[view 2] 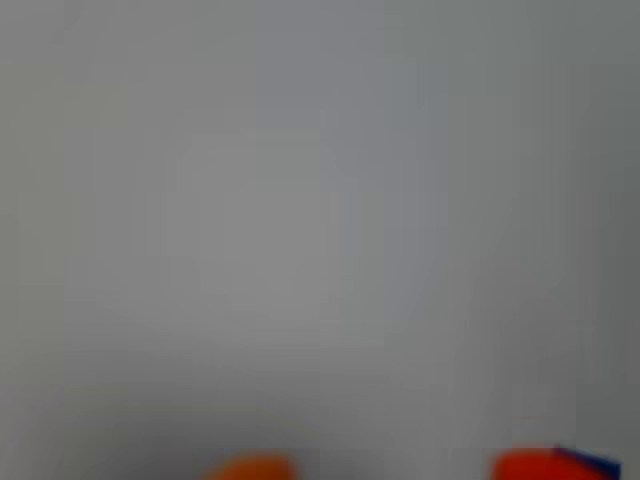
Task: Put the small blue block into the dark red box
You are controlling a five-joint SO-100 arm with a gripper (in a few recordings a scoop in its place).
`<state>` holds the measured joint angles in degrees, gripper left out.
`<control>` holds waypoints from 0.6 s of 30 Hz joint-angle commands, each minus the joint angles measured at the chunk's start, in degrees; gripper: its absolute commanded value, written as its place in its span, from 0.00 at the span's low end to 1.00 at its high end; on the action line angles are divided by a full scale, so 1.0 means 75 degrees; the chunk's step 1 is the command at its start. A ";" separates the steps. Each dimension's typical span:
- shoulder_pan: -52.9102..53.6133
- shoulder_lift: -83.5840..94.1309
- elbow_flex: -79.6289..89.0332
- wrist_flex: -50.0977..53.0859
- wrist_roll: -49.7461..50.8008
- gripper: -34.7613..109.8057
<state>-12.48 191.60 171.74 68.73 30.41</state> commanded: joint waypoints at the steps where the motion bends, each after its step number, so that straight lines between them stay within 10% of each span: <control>1: 0.0926 -0.0012 -0.0598 0.0387 0.0199 0.35; 18: 0.3164 -0.7898 -0.5039 -0.0574 -0.0516 0.37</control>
<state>9.49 137.90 140.10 64.16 26.98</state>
